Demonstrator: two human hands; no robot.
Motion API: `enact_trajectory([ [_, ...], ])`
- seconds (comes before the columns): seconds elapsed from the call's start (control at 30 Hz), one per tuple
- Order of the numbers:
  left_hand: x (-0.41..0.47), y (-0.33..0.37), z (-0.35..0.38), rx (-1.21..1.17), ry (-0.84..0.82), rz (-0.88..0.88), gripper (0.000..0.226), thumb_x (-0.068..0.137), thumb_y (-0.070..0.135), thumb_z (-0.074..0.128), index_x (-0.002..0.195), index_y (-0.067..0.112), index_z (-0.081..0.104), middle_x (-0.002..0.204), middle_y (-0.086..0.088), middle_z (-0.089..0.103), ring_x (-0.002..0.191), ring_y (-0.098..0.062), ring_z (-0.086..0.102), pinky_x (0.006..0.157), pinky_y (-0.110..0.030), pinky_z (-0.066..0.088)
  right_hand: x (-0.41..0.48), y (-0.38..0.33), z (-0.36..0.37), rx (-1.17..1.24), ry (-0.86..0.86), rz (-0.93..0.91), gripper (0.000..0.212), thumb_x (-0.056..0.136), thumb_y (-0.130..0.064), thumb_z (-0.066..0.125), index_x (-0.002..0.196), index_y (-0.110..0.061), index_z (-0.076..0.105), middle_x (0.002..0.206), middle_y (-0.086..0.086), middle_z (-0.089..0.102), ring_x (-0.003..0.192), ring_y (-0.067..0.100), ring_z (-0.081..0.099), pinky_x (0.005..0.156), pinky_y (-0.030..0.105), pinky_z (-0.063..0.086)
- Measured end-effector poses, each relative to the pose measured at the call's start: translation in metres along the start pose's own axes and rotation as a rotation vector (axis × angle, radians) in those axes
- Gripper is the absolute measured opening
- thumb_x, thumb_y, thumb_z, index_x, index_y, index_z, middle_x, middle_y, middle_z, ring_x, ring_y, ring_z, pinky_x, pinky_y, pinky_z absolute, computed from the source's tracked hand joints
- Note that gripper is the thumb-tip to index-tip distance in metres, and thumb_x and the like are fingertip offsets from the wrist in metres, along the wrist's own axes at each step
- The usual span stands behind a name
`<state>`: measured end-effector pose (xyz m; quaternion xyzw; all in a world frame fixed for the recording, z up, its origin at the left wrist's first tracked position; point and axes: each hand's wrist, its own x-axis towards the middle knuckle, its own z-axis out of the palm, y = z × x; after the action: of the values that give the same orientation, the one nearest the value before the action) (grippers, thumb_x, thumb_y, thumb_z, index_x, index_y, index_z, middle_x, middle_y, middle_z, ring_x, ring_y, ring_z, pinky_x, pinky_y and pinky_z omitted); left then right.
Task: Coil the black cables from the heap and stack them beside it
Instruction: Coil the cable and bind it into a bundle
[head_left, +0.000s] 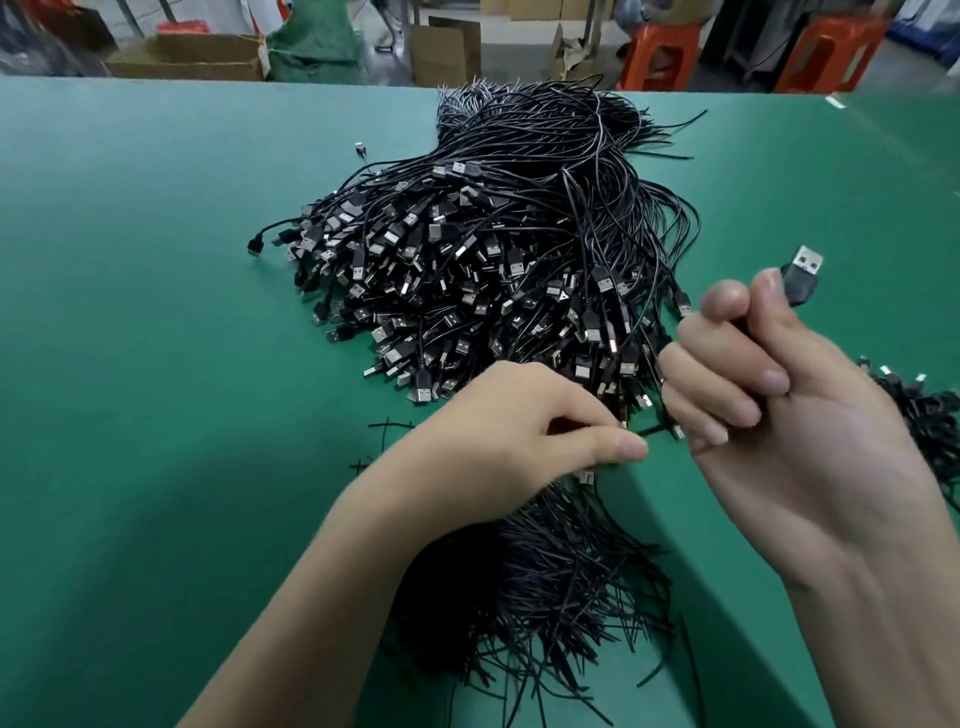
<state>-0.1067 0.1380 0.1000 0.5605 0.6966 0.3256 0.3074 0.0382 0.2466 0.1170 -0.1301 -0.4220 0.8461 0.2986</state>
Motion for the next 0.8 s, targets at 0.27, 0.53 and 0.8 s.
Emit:
enact_trajectory([
  [0.27,-0.01,0.007,-0.019,-0.372,0.142,0.273,0.036,0.106,0.011,0.049,0.139,0.002,0.061,0.132,-0.007,0.071,0.127,-0.01,0.063,0.111,-0.025,0.046,-0.007,0.015,0.007,-0.338,-0.241,0.088,0.036,0.097,-0.046,0.047,0.07,-0.023,0.054,0.059,-0.005,0.023,0.051,0.015,0.019,0.046,0.022,0.022],
  [0.53,-0.012,0.01,-0.026,-0.46,0.168,0.318,0.012,0.09,0.019,0.07,0.101,0.018,0.076,0.09,0.004,0.076,0.089,-0.007,0.07,0.083,-0.021,0.052,-0.01,0.013,0.004,-0.27,-0.521,0.217,0.049,0.104,-0.041,0.041,0.075,-0.006,0.061,0.051,-0.009,0.043,0.045,0.009,0.041,0.05,0.02,0.041],
  [0.8,-0.013,0.009,-0.024,-0.436,0.058,0.278,0.023,0.097,0.014,0.061,0.111,0.005,0.077,0.093,0.005,0.068,0.094,-0.007,0.066,0.087,-0.022,0.049,-0.01,0.014,-0.002,-0.317,-0.613,0.321,0.052,0.102,-0.047,0.048,0.074,-0.004,0.057,0.047,-0.012,0.038,0.044,0.012,0.033,0.05,0.02,0.033],
])
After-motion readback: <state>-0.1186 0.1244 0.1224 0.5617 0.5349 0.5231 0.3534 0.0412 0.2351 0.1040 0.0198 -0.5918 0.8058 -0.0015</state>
